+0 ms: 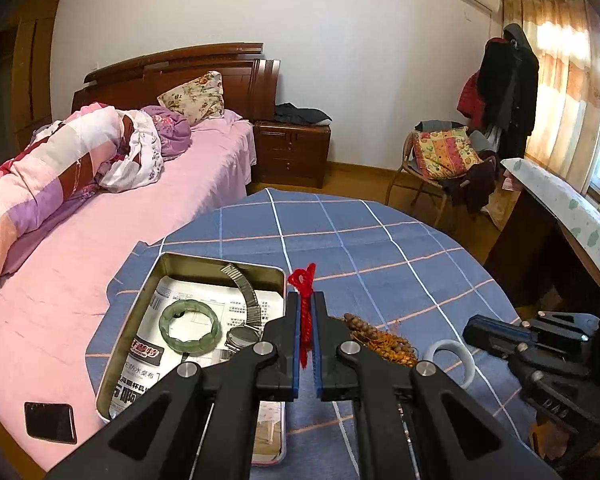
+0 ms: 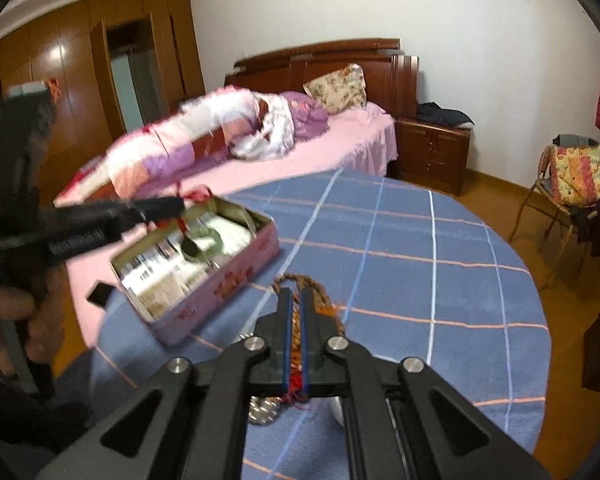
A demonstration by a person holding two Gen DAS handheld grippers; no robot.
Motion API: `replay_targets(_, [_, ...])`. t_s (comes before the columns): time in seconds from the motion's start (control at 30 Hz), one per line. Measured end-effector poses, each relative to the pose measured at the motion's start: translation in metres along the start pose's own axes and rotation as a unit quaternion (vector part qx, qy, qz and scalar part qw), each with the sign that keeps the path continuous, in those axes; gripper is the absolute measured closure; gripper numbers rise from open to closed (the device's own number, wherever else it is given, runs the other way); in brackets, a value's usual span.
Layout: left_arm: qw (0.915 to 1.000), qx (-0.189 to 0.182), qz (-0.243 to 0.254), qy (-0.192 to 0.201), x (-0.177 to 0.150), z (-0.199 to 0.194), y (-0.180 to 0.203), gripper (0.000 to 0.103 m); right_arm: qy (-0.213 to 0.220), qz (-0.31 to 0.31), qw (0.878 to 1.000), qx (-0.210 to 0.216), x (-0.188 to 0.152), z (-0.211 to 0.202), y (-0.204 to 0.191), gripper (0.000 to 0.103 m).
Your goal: Organize jewelry
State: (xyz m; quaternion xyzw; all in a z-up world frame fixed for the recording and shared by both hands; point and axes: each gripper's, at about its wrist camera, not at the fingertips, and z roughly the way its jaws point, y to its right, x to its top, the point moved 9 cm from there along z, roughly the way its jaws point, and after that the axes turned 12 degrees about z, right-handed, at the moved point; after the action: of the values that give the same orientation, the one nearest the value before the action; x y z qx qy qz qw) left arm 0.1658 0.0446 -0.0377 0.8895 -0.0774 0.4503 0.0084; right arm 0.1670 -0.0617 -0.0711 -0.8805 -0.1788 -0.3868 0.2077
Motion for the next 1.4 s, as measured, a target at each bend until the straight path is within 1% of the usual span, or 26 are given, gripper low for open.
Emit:
replay_targets(0.03, [1.0, 0.0, -0.001, -0.001, -0.001, 0.001, 0.0, 0.1, -0.008, -0.003, 1.0, -0.009, -0.005, 0.006, 0.001, 0.067])
replay_targets(0.07, [1.0, 0.0, -0.002, -0.002, -0.004, 0.001, 0.0, 0.1, -0.017, -0.004, 1.0, -0.014, -0.011, 0.012, 0.001, 0.034])
replay_targets(0.1, [1.0, -0.001, -0.003, -0.005, -0.007, 0.003, 0.0, 0.1, -0.022, -0.002, 1.0, -0.018, -0.016, 0.016, 0.002, 0.027])
replay_targets(0.2, [0.9999, -0.004, -0.009, -0.014, -0.015, 0.008, 0.0, 0.1, -0.043, -0.002, 0.999, -0.031, -0.03, 0.029, 0.009, 0.036])
replay_targets(0.27, [0.9997, -0.006, -0.013, -0.019, -0.02, 0.009, 0.001, 0.1, -0.052, 0.005, 0.998, -0.027, -0.036, 0.036, 0.013, 0.036])
replay_targets(0.33, [0.9996, -0.008, -0.016, -0.023, -0.025, 0.011, 0.001, 0.1, -0.062, 0.005, 0.998, -0.03, -0.04, 0.044, 0.016, 0.041])
replay_targets(0.43, [0.9995, -0.007, -0.017, -0.026, -0.028, 0.012, 0.0, 0.1, -0.072, 0.002, 0.997, -0.024, -0.046, 0.048, 0.014, 0.052])
replay_targets(0.47, [0.9995, -0.008, -0.018, -0.026, -0.028, 0.011, -0.001, 0.1, -0.077, 0.001, 0.997, -0.024, -0.048, 0.051, 0.015, 0.062])
replay_targets(0.5, [0.9995, -0.008, -0.018, -0.026, -0.028, 0.011, -0.001, 0.1, -0.078, 0.001, 0.997, -0.022, -0.049, 0.05, 0.015, 0.085])
replay_targets(0.53, [0.9995, -0.007, -0.018, -0.026, -0.028, 0.011, -0.002, 0.1, -0.078, 0.001, 0.997, -0.021, -0.049, 0.049, 0.015, 0.098])
replay_targets(0.57, [0.9995, -0.007, -0.018, -0.025, -0.028, 0.011, -0.001, 0.1, -0.074, -0.001, 0.997, -0.022, -0.049, 0.047, 0.014, 0.096])
replay_targets(0.67, [0.9995, -0.006, -0.019, -0.023, -0.028, 0.008, -0.003, 0.1, -0.057, 0.004, 0.998, -0.015, -0.043, 0.035, 0.014, 0.097])
replay_targets(0.9, [0.9997, -0.005, -0.021, -0.014, -0.021, 0.001, -0.005, 0.1, 0.0, 0.01, 1.0, -0.009, -0.01, -0.003, 0.014, 0.097])
replay_targets(1.03, [0.9997, -0.007, -0.022, -0.012, -0.02, 0.0, -0.005, 0.1, 0.011, 0.007, 1.0, -0.01, 0.001, -0.008, 0.011, 0.097])
replay_targets(1.2, [0.9997, -0.005, -0.02, -0.01, -0.017, -0.002, -0.007, 0.1, 0.016, 0.002, 1.0, -0.013, 0.006, -0.006, 0.008, 0.097])
replay_targets(1.27, [0.9998, -0.003, -0.017, -0.006, -0.014, -0.004, -0.009, 0.1, 0.021, -0.001, 1.0, -0.011, 0.012, -0.01, 0.006, 0.097])
replay_targets(1.4, [0.9999, 0.003, -0.01, 0.004, -0.005, -0.011, -0.012, 0.1, 0.045, -0.018, 0.999, -0.009, 0.034, -0.026, -0.005, 0.097])
